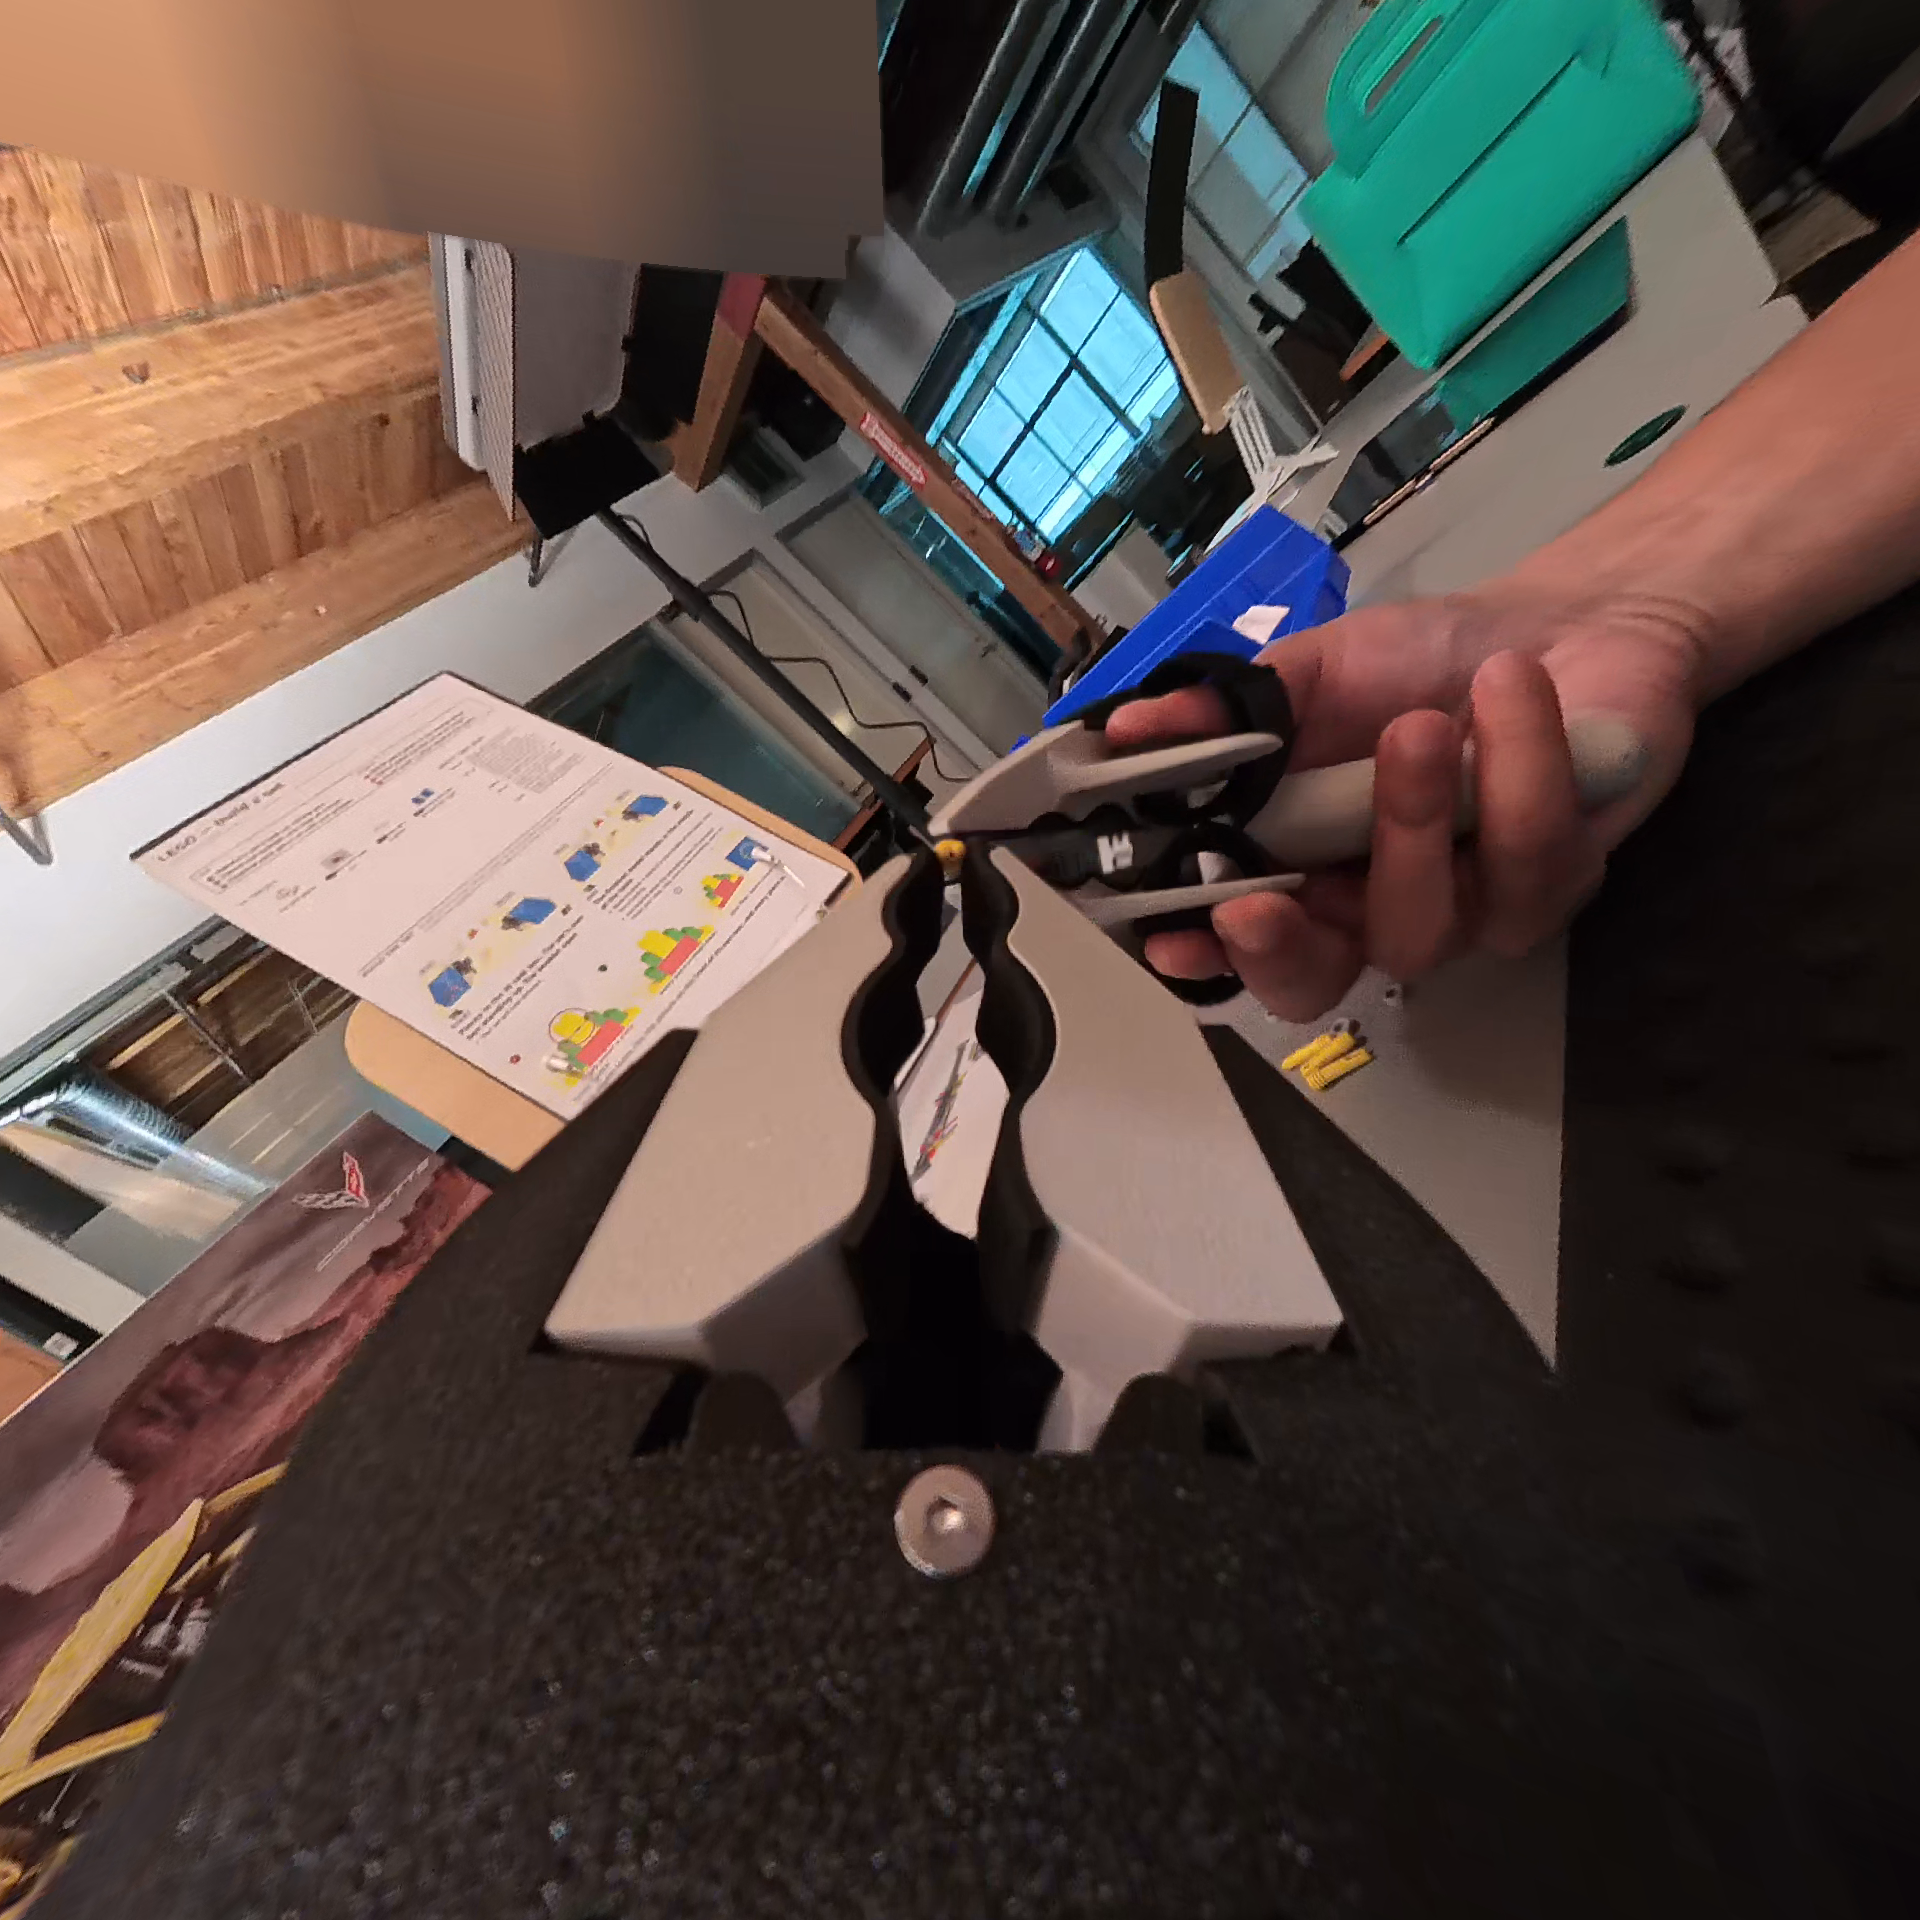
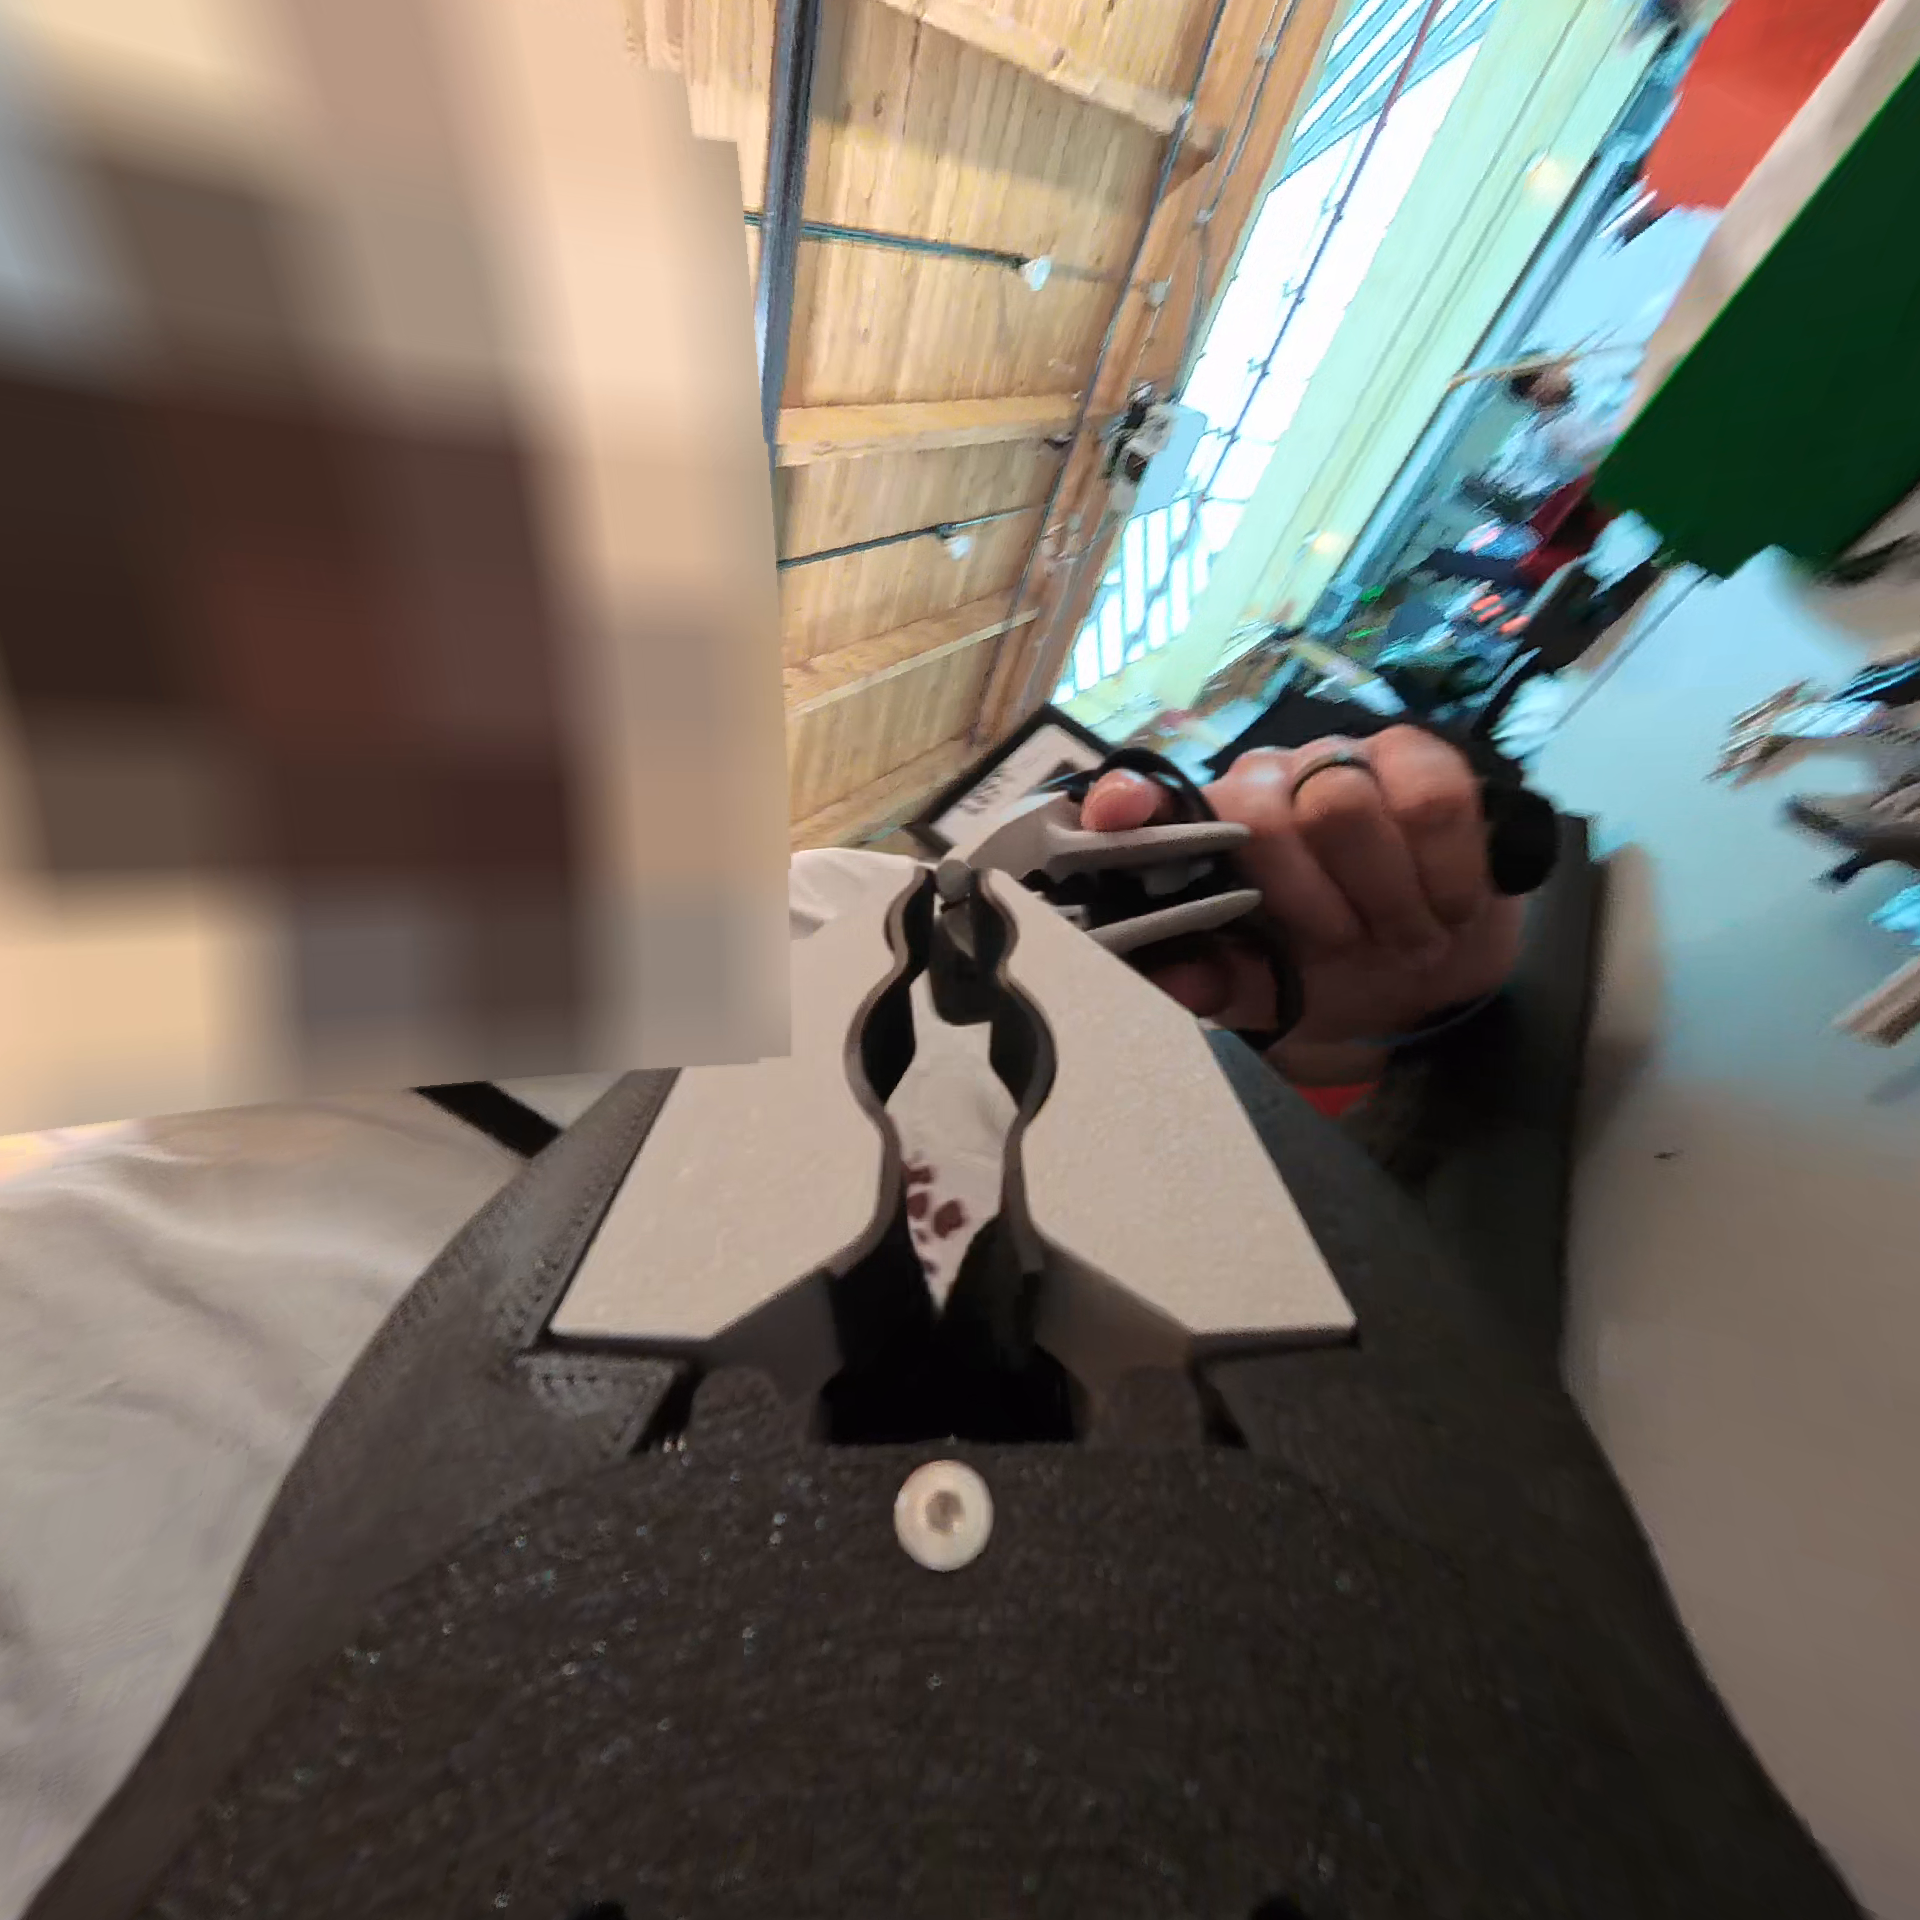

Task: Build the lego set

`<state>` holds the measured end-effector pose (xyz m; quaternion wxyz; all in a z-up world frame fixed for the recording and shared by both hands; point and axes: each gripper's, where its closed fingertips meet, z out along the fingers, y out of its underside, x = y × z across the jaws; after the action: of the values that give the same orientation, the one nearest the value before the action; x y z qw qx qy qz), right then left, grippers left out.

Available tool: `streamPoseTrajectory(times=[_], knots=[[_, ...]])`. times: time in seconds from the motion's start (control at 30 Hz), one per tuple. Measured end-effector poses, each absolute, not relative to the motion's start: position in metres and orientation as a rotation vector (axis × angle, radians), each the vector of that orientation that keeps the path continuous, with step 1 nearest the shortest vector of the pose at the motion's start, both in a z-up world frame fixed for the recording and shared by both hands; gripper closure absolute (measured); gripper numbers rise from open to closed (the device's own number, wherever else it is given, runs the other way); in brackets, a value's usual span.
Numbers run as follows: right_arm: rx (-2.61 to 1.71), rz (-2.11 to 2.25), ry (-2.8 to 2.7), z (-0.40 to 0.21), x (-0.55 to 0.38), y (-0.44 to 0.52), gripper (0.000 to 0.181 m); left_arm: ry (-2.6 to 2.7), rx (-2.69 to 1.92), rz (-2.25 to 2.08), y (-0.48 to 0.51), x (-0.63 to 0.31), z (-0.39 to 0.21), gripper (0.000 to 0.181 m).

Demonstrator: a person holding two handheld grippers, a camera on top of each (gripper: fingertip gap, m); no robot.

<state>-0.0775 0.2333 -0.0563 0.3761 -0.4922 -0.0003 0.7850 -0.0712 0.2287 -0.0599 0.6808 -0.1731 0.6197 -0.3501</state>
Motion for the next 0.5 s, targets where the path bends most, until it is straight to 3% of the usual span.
streamPoseTrajectory(times=[0.03, 0.5], knots=[[-1.289, 1.94, -0.011, -0.058, -0.076, 0.234, 0.175, 1.399, -0.406, -0.792, 0.23, -0.07, -0.062, 0.178], [-1.384, 1.67, -0.003, -0.067, -0.067, 0.24, 0.175, 1.426, -0.475, -0.741, 0.235, -0.06, -0.071, 0.178]])
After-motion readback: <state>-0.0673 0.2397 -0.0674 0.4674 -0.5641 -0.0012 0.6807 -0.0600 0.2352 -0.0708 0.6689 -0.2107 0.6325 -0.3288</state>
